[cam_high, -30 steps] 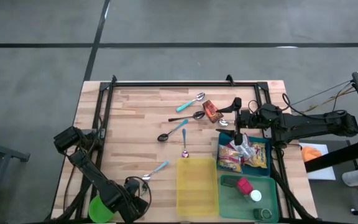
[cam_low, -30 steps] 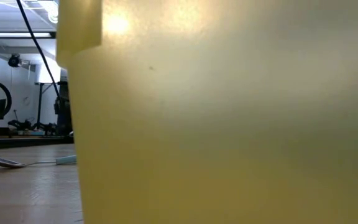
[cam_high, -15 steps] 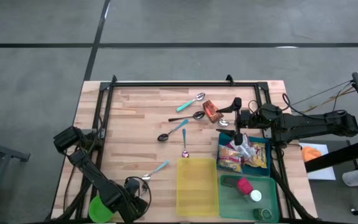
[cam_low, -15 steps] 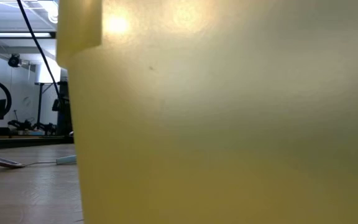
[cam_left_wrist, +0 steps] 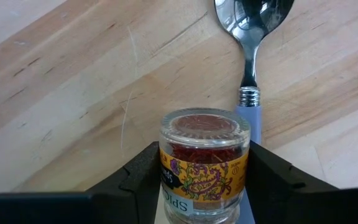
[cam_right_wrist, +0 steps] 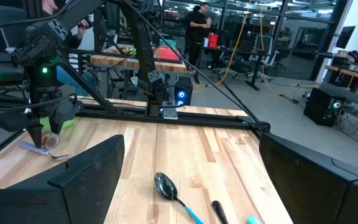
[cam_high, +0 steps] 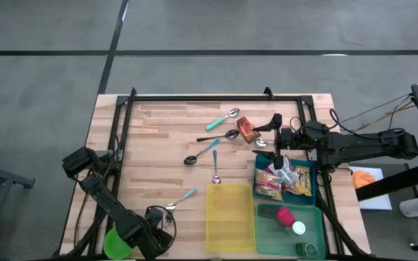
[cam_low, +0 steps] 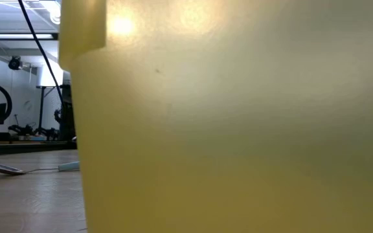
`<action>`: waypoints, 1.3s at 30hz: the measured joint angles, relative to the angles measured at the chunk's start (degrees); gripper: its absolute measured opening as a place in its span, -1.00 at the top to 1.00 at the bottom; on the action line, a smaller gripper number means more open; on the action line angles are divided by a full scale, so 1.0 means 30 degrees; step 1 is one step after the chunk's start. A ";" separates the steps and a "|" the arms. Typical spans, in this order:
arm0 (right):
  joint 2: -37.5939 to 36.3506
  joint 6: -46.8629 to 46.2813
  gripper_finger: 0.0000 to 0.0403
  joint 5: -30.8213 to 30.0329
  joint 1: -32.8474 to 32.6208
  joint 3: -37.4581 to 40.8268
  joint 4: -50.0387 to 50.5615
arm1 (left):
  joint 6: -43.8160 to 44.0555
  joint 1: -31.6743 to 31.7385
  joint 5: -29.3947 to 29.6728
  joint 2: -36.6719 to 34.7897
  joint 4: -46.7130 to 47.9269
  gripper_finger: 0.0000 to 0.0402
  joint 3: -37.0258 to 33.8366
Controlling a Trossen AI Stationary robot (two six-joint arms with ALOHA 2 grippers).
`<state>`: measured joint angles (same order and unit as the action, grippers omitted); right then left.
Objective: Pick & Place Food Item
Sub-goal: Put the brown seasoning bottle into the green bin
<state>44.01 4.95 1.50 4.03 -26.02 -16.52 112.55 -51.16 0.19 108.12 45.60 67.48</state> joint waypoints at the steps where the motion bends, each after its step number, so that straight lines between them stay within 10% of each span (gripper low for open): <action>1: 0.0000 0.0000 -0.84 -0.0001 0.0000 0.0000 -0.0006 | 0.0000 0.0000 0.0000 -0.0010 0.0004 0.11 0.0004; 16: 0.0000 0.0000 -0.84 0.0001 0.0000 0.0000 0.0001 | -0.0017 0.0051 0.2409 -0.2723 0.1263 0.10 -0.0014; 26: 0.0000 0.0000 -0.84 0.0006 0.0000 0.0005 -0.0001 | -0.3271 0.0042 0.8739 -0.4106 0.0882 0.10 0.0000; 34: 0.0000 0.0000 -0.84 -0.0001 0.0000 0.0007 0.0001 | -1.1092 0.0225 1.7262 -0.4221 -0.4188 0.10 -0.0003; 39: 0.0000 0.0000 -0.84 0.0006 0.0000 0.0007 0.0001 | -1.9888 0.1187 1.8804 -0.4152 -1.0403 0.10 -0.0138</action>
<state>44.01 4.95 1.52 4.03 -26.00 -16.51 52.89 -47.60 56.60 95.67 14.40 67.07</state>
